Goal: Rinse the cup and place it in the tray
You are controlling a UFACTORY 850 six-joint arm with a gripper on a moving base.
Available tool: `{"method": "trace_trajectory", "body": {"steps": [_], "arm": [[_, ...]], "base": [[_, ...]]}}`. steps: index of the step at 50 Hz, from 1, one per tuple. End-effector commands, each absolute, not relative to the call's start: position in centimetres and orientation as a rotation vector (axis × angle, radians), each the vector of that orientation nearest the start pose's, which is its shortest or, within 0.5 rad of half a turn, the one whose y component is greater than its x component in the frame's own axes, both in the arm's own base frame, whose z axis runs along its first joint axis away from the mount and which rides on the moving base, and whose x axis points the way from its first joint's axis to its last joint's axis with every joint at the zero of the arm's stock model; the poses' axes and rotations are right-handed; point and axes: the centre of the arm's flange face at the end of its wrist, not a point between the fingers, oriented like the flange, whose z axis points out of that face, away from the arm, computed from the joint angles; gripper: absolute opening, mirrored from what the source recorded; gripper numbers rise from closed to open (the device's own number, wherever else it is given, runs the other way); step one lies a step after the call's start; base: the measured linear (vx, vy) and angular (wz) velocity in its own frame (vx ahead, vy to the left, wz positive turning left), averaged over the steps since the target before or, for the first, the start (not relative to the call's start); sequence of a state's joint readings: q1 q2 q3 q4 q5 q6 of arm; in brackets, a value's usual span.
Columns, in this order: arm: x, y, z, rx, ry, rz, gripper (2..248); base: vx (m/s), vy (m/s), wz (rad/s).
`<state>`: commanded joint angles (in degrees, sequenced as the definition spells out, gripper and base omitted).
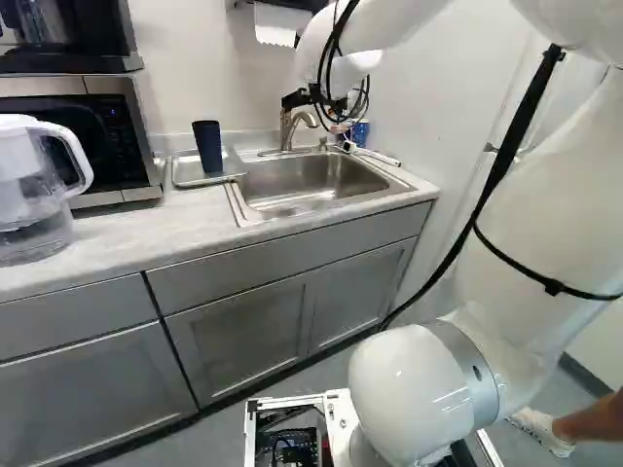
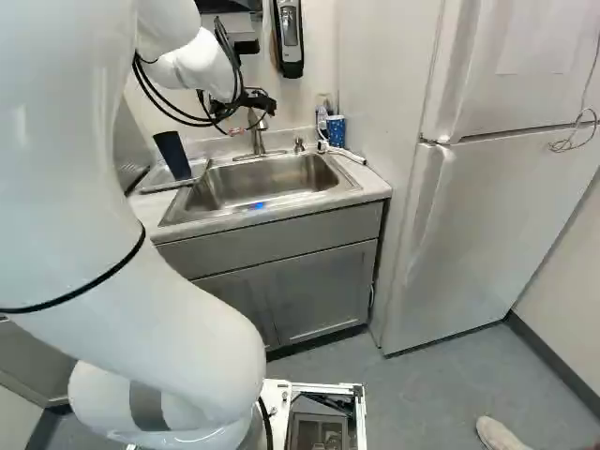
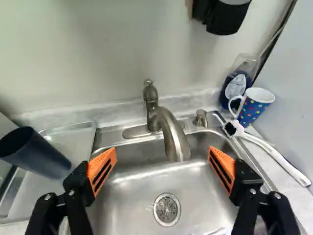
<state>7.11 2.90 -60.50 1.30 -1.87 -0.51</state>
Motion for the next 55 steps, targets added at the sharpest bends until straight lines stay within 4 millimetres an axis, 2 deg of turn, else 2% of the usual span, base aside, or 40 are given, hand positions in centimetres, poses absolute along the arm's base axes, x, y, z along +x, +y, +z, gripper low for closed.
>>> {"method": "trace_trajectory", "body": {"steps": [20, 47, 55], "arm": [[46.1, 4.1, 64.0, -2.781, -0.106, -1.35, 247], [44.5, 4.0, 62.4, -2.931, -0.115, -1.004, 247], [44.5, 4.0, 62.4, -2.931, -0.115, -1.005, 247]], "base": [[0.0, 0.0, 0.0], [0.0, 0.0, 0.0], [0.0, 0.0, 0.0]]}}
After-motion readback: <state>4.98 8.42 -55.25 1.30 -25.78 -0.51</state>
